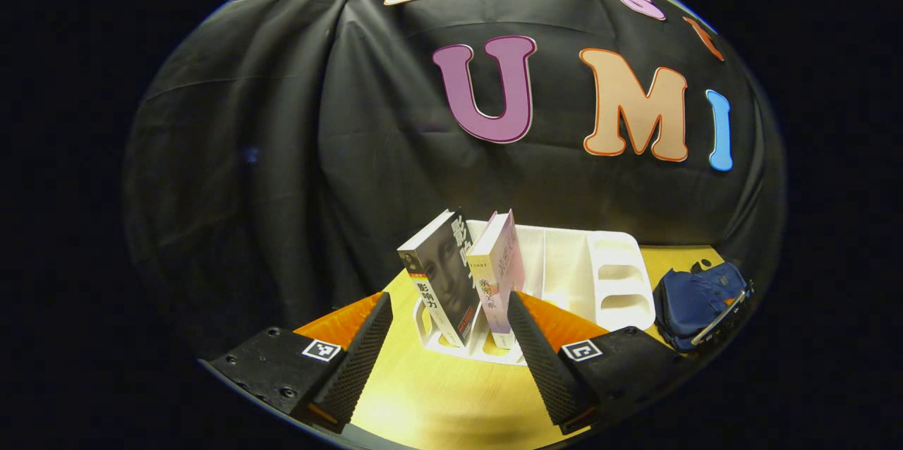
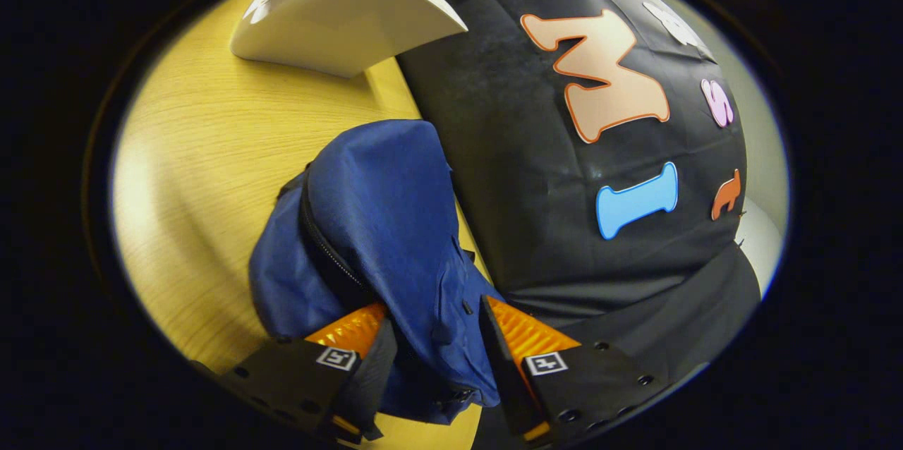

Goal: Open the schoolbag, grab two books from the bookshelf and put them into the schoolbag.

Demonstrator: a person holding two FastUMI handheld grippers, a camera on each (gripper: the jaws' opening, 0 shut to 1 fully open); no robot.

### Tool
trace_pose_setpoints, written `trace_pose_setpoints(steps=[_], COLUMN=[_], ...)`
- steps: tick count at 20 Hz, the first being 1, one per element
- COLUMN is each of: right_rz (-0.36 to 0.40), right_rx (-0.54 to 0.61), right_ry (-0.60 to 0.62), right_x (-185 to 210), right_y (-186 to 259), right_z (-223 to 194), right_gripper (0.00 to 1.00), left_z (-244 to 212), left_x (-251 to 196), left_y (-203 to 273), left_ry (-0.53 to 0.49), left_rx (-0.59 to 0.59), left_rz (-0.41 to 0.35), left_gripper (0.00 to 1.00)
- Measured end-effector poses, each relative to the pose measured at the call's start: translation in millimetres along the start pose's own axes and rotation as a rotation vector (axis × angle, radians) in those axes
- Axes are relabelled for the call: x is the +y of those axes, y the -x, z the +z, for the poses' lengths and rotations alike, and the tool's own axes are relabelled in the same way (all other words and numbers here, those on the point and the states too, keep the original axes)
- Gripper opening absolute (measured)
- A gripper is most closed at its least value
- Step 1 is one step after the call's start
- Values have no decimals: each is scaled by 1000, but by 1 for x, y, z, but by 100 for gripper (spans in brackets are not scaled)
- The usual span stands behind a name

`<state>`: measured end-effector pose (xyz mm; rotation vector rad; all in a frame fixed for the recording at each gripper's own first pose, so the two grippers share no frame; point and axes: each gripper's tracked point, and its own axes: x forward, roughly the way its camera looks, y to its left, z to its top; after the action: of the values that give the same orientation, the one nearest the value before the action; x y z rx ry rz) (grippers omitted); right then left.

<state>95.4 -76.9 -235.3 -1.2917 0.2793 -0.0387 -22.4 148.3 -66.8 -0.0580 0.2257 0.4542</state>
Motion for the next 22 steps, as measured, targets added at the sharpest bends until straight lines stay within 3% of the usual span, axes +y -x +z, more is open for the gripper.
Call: trace_pose_setpoints(steps=[2,3,5,6,10,11,12,14,15,16,22], right_rz=[-16,-14,-15,-23,-44,-48,-55,-30,-41,-37,-34], right_rx=[-17,-13,8,18,42,45,40,39,48,52,53], right_ry=[18,12,-2,-3,7,20,21,0,2,-10,-80], right_x=[-3,-2,-1,-2,-4,-7,-9,-5,-11,-12,-36], right_y=[-9,-11,-19,-22,-39,-45,-42,-51,-50,-53,-55], right_z=[7,7,3,3,-3,-8,0,-2,-4,-4,-2], right_gripper=[48,65,55,22,46,22,27,2,26,8,9], left_z=[0,0,0,0,-1,0,2,6,9,13,30], left_x=[-3,-4,-6,-7,-13,-14,-15,-19,-21,-22,-31], left_y=[-4,-5,-6,-7,-12,-13,-16,-21,-24,-28,-54], left_ry=[3,5,9,11,24,24,26,42,48,47,12], left_rx=[3,4,6,7,8,9,6,2,0,-3,9], left_rz=[-8,-11,-17,-19,-27,-28,-28,-40,-46,-49,-73], left_gripper=[97,97,97,97,97,97,97,97,97,97,97])
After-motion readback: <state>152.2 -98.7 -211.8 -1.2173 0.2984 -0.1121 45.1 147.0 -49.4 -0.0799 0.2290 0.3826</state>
